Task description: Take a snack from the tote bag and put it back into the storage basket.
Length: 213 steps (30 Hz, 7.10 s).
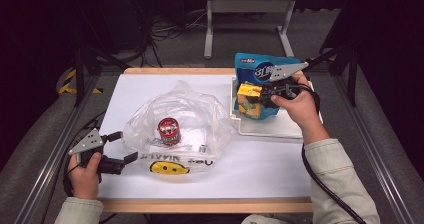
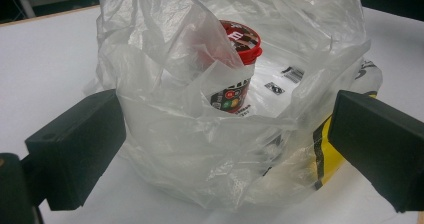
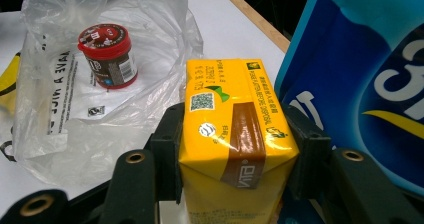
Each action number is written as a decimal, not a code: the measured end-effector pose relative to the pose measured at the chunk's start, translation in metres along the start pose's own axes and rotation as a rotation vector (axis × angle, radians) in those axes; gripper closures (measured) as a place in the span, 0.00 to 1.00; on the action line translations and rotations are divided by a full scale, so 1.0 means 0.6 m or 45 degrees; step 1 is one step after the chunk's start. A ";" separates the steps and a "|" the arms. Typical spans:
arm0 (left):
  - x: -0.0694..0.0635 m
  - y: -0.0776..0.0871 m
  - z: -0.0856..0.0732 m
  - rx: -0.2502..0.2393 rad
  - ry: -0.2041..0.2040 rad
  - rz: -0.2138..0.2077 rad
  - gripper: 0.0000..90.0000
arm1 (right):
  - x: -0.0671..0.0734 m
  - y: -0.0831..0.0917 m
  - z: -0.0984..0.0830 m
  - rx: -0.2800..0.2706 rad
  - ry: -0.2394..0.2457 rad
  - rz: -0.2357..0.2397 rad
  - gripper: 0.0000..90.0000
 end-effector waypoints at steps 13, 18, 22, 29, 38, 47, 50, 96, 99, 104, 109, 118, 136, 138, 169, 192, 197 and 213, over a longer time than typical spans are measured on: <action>0.000 0.000 0.000 0.000 -0.001 0.000 0.03 | 0.006 -0.020 -0.025 0.034 -0.009 0.015 0.57; 0.001 0.000 -0.001 0.001 0.000 0.001 0.03 | 0.006 -0.028 -0.034 0.053 -0.011 0.014 0.57; 0.001 0.001 -0.001 0.002 -0.004 0.003 0.03 | 0.005 -0.035 -0.041 0.063 -0.019 0.007 0.57; 0.000 0.003 -0.003 -0.004 0.010 0.004 0.03 | 0.005 -0.046 -0.049 0.073 -0.020 0.007 0.57; 0.000 0.004 -0.003 -0.003 0.006 0.007 0.03 | 0.006 -0.055 -0.062 0.072 -0.037 0.009 0.57; 0.000 0.003 -0.004 -0.003 0.015 0.007 0.03 | 0.008 -0.070 -0.073 0.076 -0.052 0.027 0.57; 0.000 0.004 -0.004 0.001 0.018 0.006 0.03 | 0.009 -0.075 -0.077 0.052 -0.061 0.036 0.57; 0.000 0.001 -0.002 -0.002 0.008 0.001 0.03 | 0.007 -0.066 -0.098 0.096 -0.015 0.102 0.54; 0.000 0.000 -0.002 0.002 0.001 0.003 0.03 | 0.008 -0.057 -0.090 0.059 -0.024 0.072 0.46; 0.001 0.001 -0.001 0.000 0.000 0.001 0.03 | 0.014 -0.038 -0.076 0.032 -0.019 0.018 0.43; 0.000 -0.001 -0.001 -0.001 0.007 -0.004 0.03 | 0.020 -0.017 -0.070 0.014 -0.017 -0.060 0.52; 0.000 -0.003 0.000 0.002 0.000 -0.005 0.03 | 0.061 0.014 -0.070 -0.041 -0.017 -0.104 0.81; 0.000 -0.002 0.000 0.003 -0.004 -0.005 0.03 | 0.125 -0.013 -0.124 -0.108 -0.228 -0.144 1.00; -0.001 -0.002 0.000 -0.001 -0.004 -0.005 0.03 | 0.126 -0.019 -0.131 -0.091 -0.239 -0.140 1.00; -0.002 0.001 -0.002 -0.001 0.002 0.000 0.03 | 0.117 -0.060 -0.166 0.102 -0.368 -0.182 1.00; -0.002 0.003 -0.001 -0.001 -0.004 0.005 0.03 | 0.106 -0.061 -0.169 0.158 -0.435 -0.263 1.00; -0.002 0.003 -0.001 -0.003 -0.004 0.002 0.03 | 0.107 -0.060 -0.170 0.156 -0.435 -0.247 1.00; 0.000 0.004 0.001 -0.007 -0.003 0.002 0.03 | 0.120 -0.017 -0.111 0.023 -0.318 -0.160 0.83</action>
Point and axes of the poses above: each handheld gripper's, and its own axes: y roughly backward along the jaws, z roughly out of its top, x roughly to its left, the point moved 1 cm from there along -y, roughly forward along the jaws, and after that the axes turned 13 degrees about y, right-handed, at the moved point
